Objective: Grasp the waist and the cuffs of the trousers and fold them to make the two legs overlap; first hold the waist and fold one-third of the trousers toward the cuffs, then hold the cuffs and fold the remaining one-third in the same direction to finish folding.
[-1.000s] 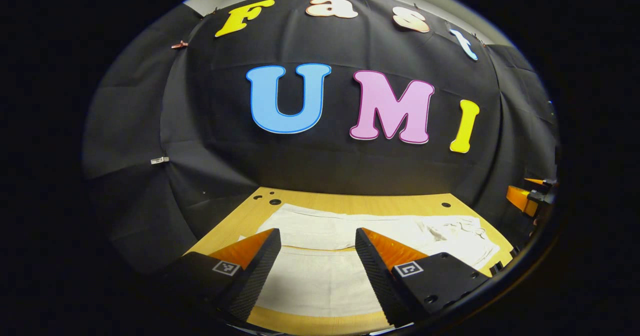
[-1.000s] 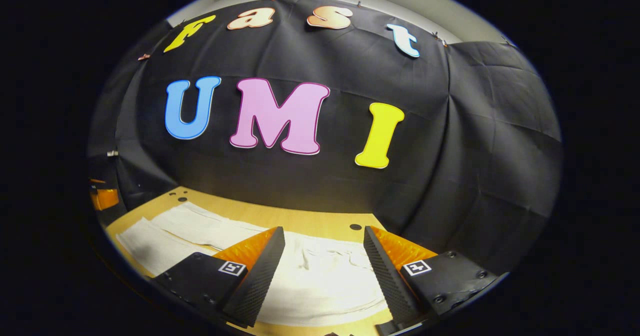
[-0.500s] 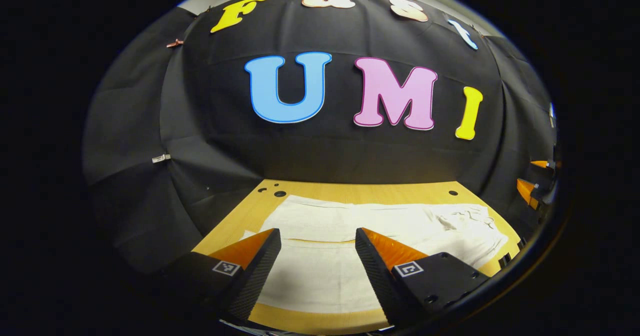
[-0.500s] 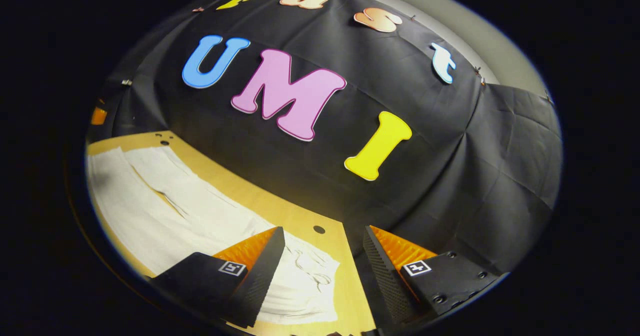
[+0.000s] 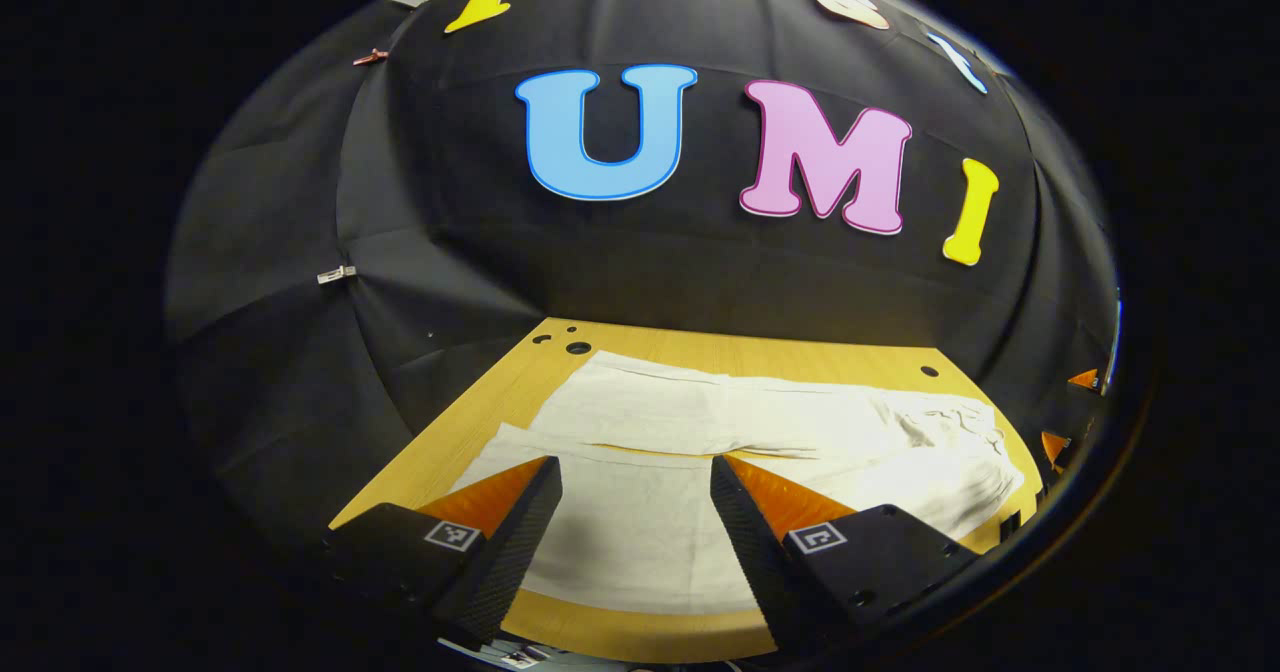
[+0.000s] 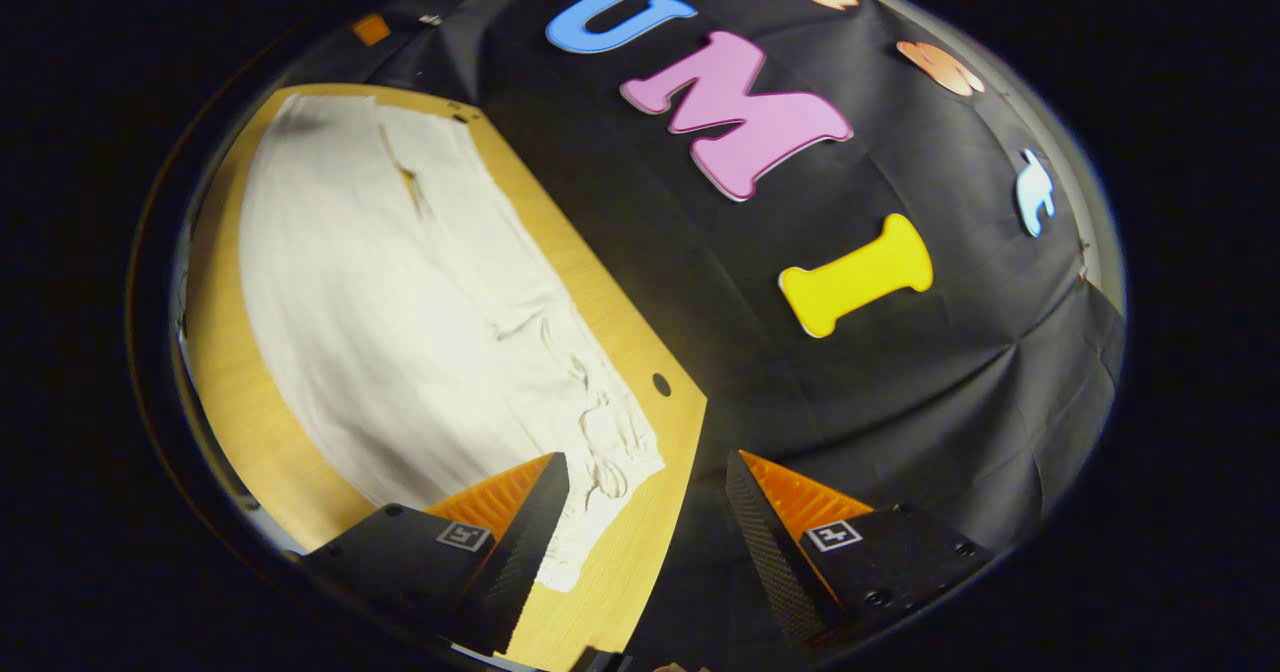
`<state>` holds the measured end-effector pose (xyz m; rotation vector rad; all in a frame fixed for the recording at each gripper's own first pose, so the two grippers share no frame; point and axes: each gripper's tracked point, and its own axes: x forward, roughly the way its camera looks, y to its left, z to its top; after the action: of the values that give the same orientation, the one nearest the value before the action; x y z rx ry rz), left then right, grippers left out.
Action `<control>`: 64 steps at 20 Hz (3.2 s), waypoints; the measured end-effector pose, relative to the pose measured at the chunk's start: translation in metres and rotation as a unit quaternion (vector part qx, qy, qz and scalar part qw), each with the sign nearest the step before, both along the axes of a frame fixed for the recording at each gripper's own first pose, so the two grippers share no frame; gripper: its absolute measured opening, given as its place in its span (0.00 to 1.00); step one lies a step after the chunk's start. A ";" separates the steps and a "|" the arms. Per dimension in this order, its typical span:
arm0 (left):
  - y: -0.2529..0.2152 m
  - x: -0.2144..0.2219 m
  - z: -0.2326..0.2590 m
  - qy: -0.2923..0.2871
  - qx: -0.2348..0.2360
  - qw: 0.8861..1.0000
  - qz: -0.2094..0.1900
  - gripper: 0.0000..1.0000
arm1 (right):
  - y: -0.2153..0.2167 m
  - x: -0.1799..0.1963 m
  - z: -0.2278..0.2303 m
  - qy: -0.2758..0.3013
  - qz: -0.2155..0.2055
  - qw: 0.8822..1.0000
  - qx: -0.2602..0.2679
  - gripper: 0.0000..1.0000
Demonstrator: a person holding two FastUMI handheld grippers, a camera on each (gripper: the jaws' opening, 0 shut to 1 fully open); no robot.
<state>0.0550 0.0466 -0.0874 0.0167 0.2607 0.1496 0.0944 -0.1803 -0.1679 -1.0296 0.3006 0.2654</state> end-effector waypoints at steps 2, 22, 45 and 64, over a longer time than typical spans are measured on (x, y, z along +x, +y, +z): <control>-0.004 0.001 -0.007 0.011 0.007 1.000 -0.001 0.96 | -0.006 -0.008 -0.023 0.029 0.029 0.999 -0.029 0.98; -0.026 -0.007 -0.062 0.100 0.029 0.994 0.041 0.98 | -0.085 0.008 -0.149 0.198 0.154 0.952 -0.176 0.93; 0.161 -0.037 -0.140 0.217 0.280 0.935 0.016 0.97 | -0.078 0.029 -0.172 0.307 0.121 0.924 -0.196 0.05; 0.227 0.007 -0.193 0.348 0.560 0.697 -0.283 0.87 | -0.078 0.029 -0.171 0.278 0.117 0.925 -0.231 0.05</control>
<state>0.0624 0.2733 -0.2805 1.4079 0.8828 -0.3565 0.1231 -0.2582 -0.3387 -1.4507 0.7837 0.7331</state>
